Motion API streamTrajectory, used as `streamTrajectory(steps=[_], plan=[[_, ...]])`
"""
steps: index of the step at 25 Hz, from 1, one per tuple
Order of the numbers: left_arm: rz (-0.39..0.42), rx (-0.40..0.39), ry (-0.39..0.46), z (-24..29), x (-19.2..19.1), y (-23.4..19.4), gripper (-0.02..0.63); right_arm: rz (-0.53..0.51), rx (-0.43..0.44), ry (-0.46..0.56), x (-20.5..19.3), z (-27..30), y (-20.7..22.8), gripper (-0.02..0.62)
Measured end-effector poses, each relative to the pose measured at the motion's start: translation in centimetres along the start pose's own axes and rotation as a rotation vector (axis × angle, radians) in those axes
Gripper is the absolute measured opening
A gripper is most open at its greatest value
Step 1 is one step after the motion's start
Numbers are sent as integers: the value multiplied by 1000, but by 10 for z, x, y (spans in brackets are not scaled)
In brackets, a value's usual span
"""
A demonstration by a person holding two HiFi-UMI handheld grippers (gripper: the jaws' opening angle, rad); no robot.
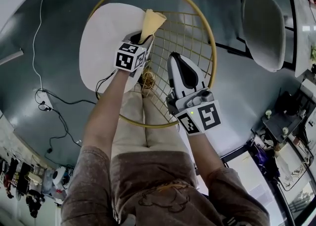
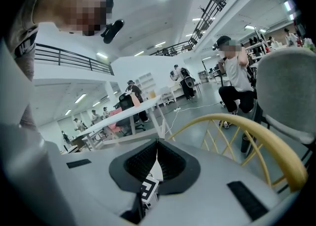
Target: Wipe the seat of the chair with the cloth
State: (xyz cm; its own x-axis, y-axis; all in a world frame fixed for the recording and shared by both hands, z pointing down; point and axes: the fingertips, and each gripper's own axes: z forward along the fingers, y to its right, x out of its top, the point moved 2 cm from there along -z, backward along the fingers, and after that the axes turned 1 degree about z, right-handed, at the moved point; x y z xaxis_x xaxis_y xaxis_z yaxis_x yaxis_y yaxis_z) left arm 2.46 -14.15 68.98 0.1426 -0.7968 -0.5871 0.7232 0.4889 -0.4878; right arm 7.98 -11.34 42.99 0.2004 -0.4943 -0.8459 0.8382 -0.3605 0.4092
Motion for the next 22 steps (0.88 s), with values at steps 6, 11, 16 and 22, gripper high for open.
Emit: streamTrajectory(steps=[6,11,16,22], plan=[[15,59,1,-7,4,-19,110,3,8,-8,-6,4,0,28],[-15,139,4,-28,6,-50,110,2,3,-28,-14,4,0,28],[-50,207,1,-52,6,-84,110,-12,9,-40,-18,8,-4,28],[-67,264,9,-82,7,-119,111,-19,9,-55,-22,11,-8,28]])
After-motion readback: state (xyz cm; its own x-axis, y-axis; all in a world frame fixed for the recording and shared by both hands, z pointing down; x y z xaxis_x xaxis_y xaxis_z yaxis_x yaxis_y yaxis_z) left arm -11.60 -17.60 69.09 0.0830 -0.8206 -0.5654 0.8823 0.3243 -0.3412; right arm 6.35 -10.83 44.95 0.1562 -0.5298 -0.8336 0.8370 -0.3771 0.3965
